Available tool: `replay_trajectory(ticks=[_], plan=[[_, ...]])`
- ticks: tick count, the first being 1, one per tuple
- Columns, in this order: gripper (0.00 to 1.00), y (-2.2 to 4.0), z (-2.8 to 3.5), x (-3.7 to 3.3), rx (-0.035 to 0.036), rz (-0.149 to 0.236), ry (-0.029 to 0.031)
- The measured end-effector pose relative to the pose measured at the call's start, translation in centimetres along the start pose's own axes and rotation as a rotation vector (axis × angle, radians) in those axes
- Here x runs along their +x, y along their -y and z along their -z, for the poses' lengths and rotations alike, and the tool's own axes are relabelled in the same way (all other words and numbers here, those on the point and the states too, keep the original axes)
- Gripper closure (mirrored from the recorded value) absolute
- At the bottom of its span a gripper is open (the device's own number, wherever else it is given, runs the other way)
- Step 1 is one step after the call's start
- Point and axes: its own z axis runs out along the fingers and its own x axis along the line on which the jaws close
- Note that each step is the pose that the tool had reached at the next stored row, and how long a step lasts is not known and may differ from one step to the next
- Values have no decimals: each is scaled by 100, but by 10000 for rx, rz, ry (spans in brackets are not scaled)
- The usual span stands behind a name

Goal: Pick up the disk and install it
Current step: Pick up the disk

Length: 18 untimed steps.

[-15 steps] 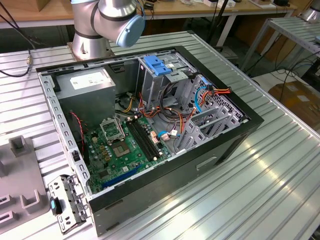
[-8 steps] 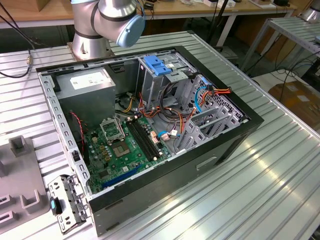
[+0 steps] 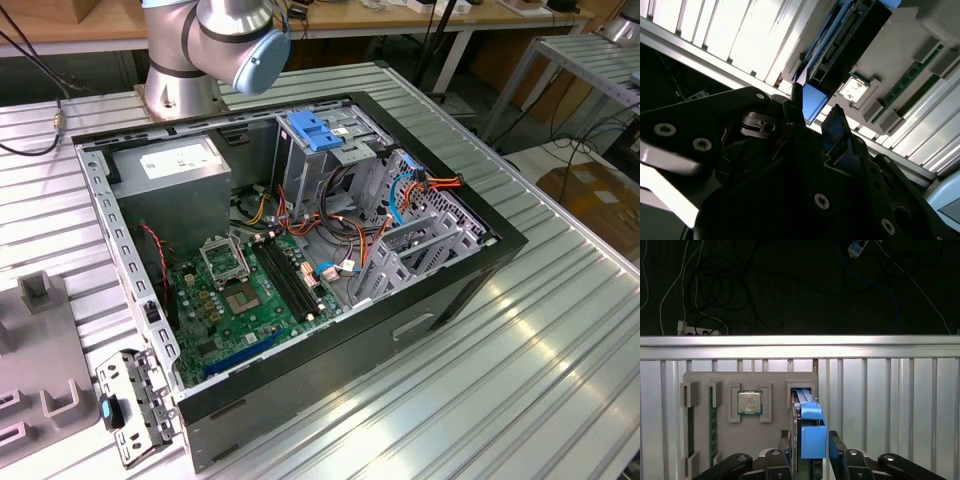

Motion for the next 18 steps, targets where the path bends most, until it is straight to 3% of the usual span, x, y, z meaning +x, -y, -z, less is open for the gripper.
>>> replay_trajectory(ticks=[2,3,12,14,18], plan=[[57,0,0,0,0,-1,0],[49,0,-1,0,0,-3,0],[49,0,-3,0,1,-13,0],[49,0,-4,0,-63,-14,-1],[49,1,-3,0,-67,-14,-1]])
